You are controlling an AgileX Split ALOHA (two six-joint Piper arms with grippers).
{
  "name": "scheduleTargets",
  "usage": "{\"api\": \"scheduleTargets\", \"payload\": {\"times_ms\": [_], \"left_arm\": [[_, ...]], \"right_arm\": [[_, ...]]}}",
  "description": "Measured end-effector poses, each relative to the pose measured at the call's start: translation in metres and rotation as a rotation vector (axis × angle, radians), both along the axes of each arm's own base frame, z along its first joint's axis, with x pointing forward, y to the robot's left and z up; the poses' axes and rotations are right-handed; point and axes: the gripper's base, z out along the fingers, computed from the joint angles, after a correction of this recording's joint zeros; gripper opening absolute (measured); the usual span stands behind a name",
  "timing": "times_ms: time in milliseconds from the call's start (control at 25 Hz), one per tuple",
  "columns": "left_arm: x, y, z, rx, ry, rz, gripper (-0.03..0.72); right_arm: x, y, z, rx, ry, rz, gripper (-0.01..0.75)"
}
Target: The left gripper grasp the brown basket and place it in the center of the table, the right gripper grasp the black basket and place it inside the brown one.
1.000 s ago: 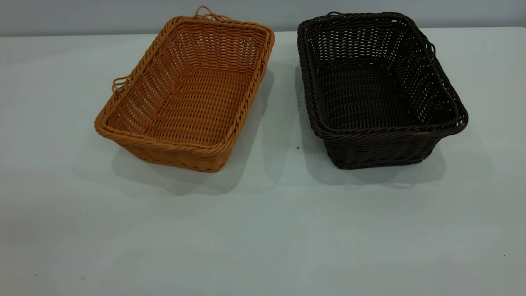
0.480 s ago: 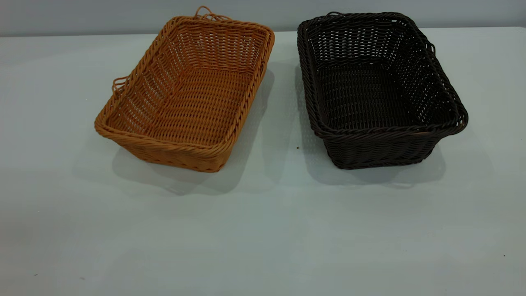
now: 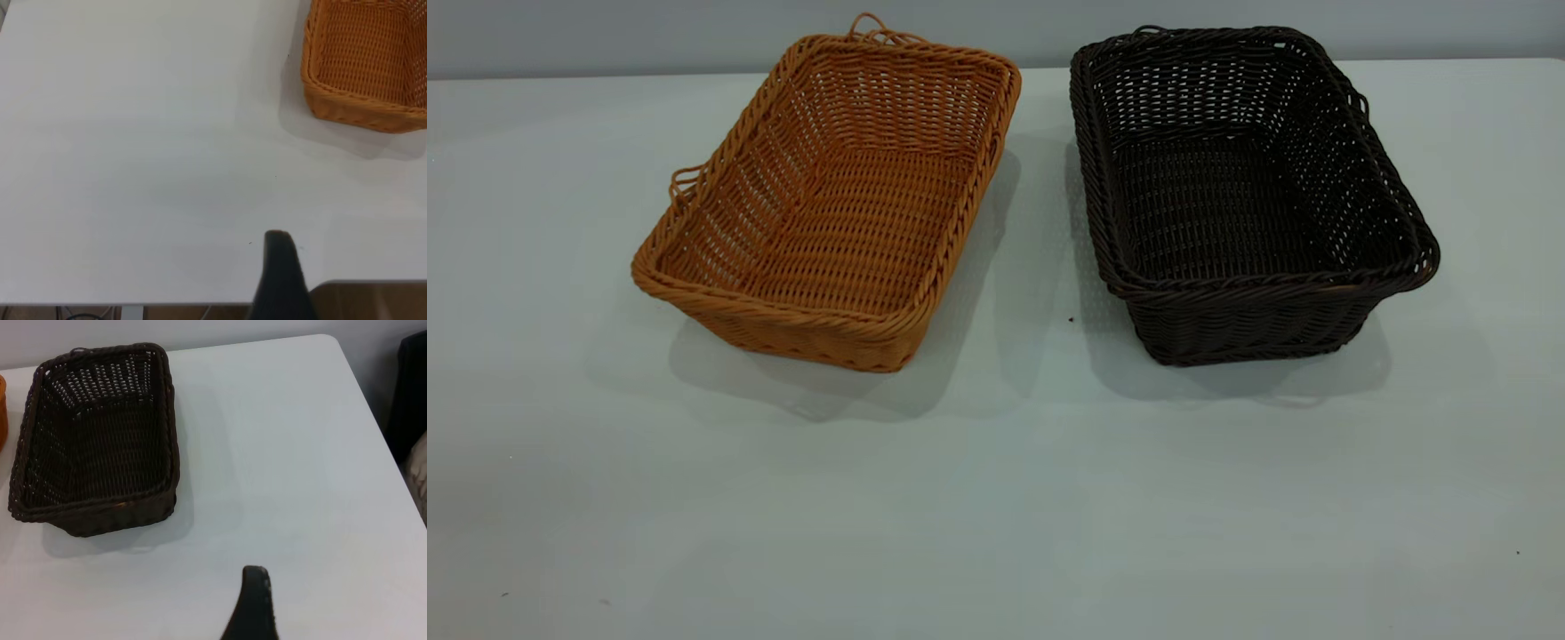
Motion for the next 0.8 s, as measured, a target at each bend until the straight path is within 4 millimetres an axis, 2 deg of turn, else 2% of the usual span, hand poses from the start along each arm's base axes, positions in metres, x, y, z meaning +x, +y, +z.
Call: {"api": "scheduleTargets", "payload": {"times_ms": [640,800], "left_arm": [[0.000,0.000,0.000,0.001,0.000,-0.001,0.480],[0.000,0.001,0.000,0.008,0.001,0.013,0.480]], "right_arm": [[0.001,0.000,0.000,-0.001,0.001,0.000,0.563],[0.015,0.002,0.001,-0.008,0.085,0.024,0.566]]}}
